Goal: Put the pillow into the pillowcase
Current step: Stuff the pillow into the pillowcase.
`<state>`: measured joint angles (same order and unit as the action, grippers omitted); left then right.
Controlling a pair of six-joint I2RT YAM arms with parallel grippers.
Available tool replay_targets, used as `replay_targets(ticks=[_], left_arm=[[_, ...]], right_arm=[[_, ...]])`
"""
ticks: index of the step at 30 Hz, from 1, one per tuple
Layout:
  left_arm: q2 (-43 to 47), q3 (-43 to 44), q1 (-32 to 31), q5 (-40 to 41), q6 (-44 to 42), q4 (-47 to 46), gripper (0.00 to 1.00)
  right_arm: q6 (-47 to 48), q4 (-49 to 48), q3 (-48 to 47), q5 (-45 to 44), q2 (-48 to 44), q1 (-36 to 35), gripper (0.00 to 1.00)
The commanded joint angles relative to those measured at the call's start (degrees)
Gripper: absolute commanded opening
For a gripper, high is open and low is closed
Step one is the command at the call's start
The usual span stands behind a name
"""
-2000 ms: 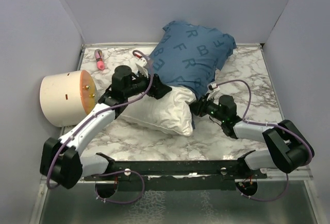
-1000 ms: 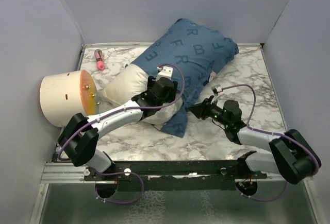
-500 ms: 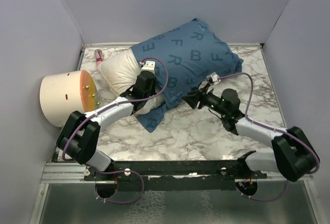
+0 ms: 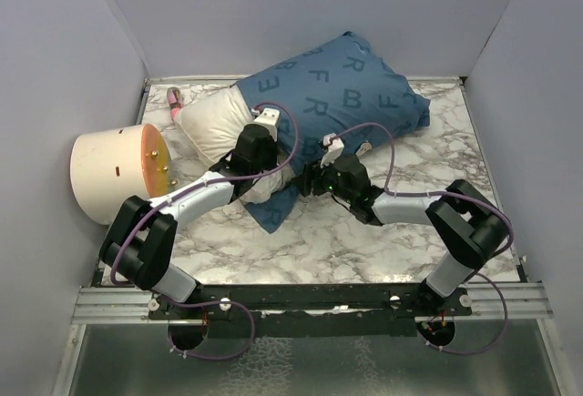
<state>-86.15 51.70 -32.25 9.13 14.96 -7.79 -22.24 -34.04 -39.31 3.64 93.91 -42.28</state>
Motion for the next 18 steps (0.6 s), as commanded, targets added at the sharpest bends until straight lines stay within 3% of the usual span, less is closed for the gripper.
replay_targets(ticks=[1,3,6,11,18], left_arm=[[-0.9,-1.6,-0.4,-9.0,0.6,0.7,0.02],[-0.8,-1.7,-0.4,-9.1,0.6,0.5,0.02],[-0.4,-1.6,-0.4,-9.6,0.3,0.5,0.02],[-0.1,-1.5,-0.4,-10.1,-1.2,0.3,0.01],[-1.1,0.2,-0.4,-13.2,-2.9,-1.6,0.00]], right_arm=[[-2.4,3.9,-5.8,-13.1,4.4,-1.4,0.60],[-3.9,4.4,-6.3,-16.4,5.9,-1.5,0.57],[-5.9,5.0,-5.8,-20.2,6.8,-1.6,0.42],[-4.2,2.8,-1.8,-19.0,3.2,-1.6,0.05],[3.8,-7.5,7.7,-6.4,-6.2,-1.5,0.01]])
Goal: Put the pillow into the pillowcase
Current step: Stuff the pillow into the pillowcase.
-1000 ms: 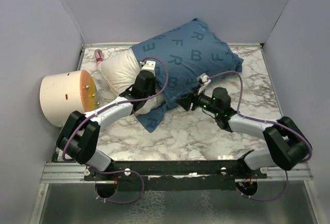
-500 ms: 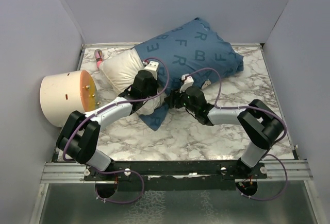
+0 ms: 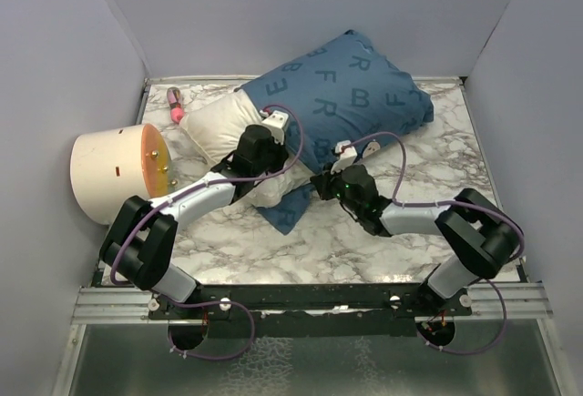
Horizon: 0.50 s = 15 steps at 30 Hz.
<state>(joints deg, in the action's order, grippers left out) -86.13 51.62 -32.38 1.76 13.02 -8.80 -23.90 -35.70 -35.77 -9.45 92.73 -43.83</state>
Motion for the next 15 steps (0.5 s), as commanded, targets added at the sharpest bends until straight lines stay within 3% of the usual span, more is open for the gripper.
replay_targets(ticks=[1,7,12,15], left_arm=[[-1.4,0.7,-0.3,-7.1,-0.9,-1.3,0.00],[-0.3,1.5,-2.4,-16.7,0.1,-8.9,0.00],[-1.1,-1.2,-10.1,-10.8,2.5,-21.9,0.00],[-4.6,-2.2,-12.9,-8.4,5.7,-28.0,0.00]], right_arm=[[6.0,-7.1,5.0,7.8,-5.8,0.1,0.01],[9.4,-13.3,9.0,21.5,-16.6,0.4,0.01],[11.8,-8.0,9.1,32.0,-25.4,0.4,0.01],[9.7,-3.8,10.0,30.2,-24.2,0.4,0.01]])
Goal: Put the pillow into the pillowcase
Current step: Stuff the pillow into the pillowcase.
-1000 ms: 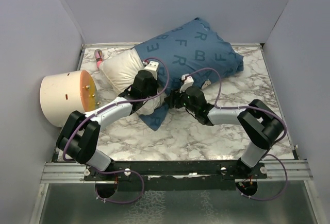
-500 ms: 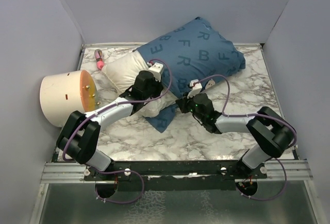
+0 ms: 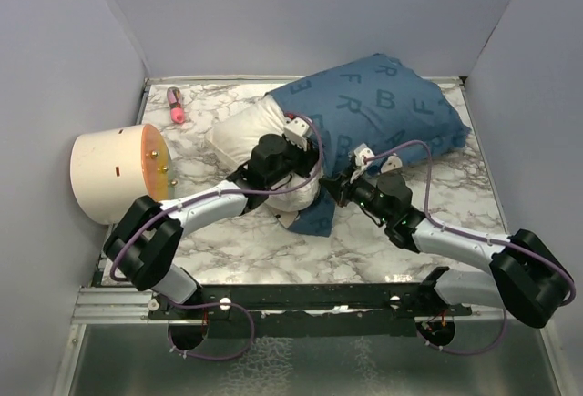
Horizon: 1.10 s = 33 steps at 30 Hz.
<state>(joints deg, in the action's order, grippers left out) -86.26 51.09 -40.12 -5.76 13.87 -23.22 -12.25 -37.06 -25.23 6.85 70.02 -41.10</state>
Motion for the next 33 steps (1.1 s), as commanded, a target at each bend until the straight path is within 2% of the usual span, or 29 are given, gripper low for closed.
replay_targets(ticks=[1,3,5,6,8,11,16,22,24,26,27,30,33], left_arm=[[-5.7,-1.9,-5.7,-1.4,5.7,-15.3,0.00],[-6.8,-2.1,-5.9,-3.3,7.2,-16.2,0.01],[-5.2,-3.2,-5.9,-4.1,6.5,-13.9,0.10],[-3.2,-3.9,-5.9,-3.8,5.4,-11.5,0.18],[2.1,-5.1,-5.9,-1.9,2.1,-4.6,0.43],[11.2,-4.4,-5.4,-0.3,-1.4,10.2,0.67],[21.7,0.4,-3.2,-4.5,-0.9,34.1,0.72],[25.3,2.0,-1.4,-1.9,8.3,51.8,0.81],[25.0,0.3,-0.1,-2.1,10.3,53.1,0.86],[25.2,-2.3,1.2,-2.5,11.6,51.2,0.96],[25.0,-3.6,2.1,-3.5,11.8,49.3,0.98],[22.4,-6.9,3.6,-9.0,12.2,38.8,0.99],[16.4,-7.3,3.6,-11.6,11.4,23.7,0.99]], right_arm=[[-3.2,-0.9,0.2,11.5,-0.6,-2.3,0.01],[-6.3,2.3,1.9,6.3,0.3,-2.0,0.01],[-8.5,4.5,4.0,3.5,-0.8,-1.3,0.01],[-8.9,5.8,4.9,2.3,-2.0,-1.0,0.01],[-8.6,8.8,6.0,0.4,-5.1,-0.4,0.01],[-8.1,11.5,7.1,0.1,-8.4,1.8,0.01],[-8.2,11.5,7.3,2.3,-9.8,4.5,0.01],[-7.8,10.8,6.1,3.9,-8.7,5.3,0.01],[-7.9,10.5,6.0,4.5,-8.3,5.5,0.01],[-7.9,10.4,6.1,5.0,-8.2,5.7,0.01],[-7.9,10.3,6.1,5.3,-8.3,5.8,0.01],[-7.4,10.3,5.6,6.6,-8.4,5.9,0.01],[-6.4,9.5,3.3,10.5,-7.3,5.9,0.01]])
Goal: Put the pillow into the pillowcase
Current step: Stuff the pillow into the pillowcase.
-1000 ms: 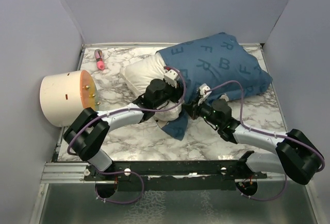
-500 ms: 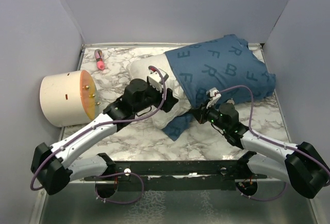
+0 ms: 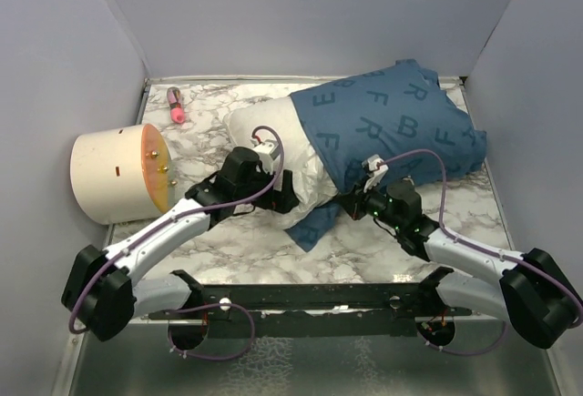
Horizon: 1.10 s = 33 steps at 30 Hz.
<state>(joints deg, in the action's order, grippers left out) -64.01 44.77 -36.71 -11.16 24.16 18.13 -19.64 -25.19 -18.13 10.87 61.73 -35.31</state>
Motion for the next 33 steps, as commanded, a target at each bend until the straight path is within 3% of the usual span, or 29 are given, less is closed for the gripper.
replay_targets(ticks=[1,3,4,7,9,13,18,21,23,29,33], left_arm=[[-8.3,-0.4,0.2,-6.9,0.9,-22.3,0.96],[-12.8,1.9,0.2,-9.4,1.1,-29.9,0.84],[-15.2,4.4,0.2,-10.8,1.0,-32.5,0.72],[-20.5,9.2,0.1,-14.8,0.6,-36.0,0.19],[-21.3,9.0,-0.2,-16.5,1.2,-40.0,0.03],[-17.8,6.4,-2.0,-18.1,-0.1,-42.7,0.00],[-7.5,4.2,-3.3,-13.2,-7.0,-36.5,0.00],[-4.1,5.3,-2.0,-8.3,-11.8,-30.0,0.00],[-4.4,5.9,-0.1,-10.5,-11.8,-27.8,0.00],[-8.2,2.3,0.4,-19.6,-4.0,-33.3,0.00],[-9.6,0.2,0.4,-20.9,0.9,-36.8,0.00]], right_arm=[[1.8,-2.5,-5.4,8.8,1.8,0.1,0.01],[4.1,-2.2,-9.5,14.6,3.8,0.1,0.01],[4.6,-1.7,-12.1,17.5,4.7,0.1,0.01],[6.8,-0.2,-20.4,25.5,7.3,-0.1,0.01],[8.8,2.6,-26.6,28.5,9.0,-0.1,0.01],[10.7,6.9,-36.1,27.9,12.3,0.0,0.01],[10.5,11.5,-46.4,29.3,16.6,0.0,0.01],[10.2,14.1,-47.6,25.2,17.9,0.1,0.01],[9.9,15.4,-45.1,23.3,17.2,0.3,0.03],[7.2,16.3,-30.1,24.5,6.1,0.5,0.33],[1.4,18.9,-19.6,21.4,-7.4,0.5,0.55]])
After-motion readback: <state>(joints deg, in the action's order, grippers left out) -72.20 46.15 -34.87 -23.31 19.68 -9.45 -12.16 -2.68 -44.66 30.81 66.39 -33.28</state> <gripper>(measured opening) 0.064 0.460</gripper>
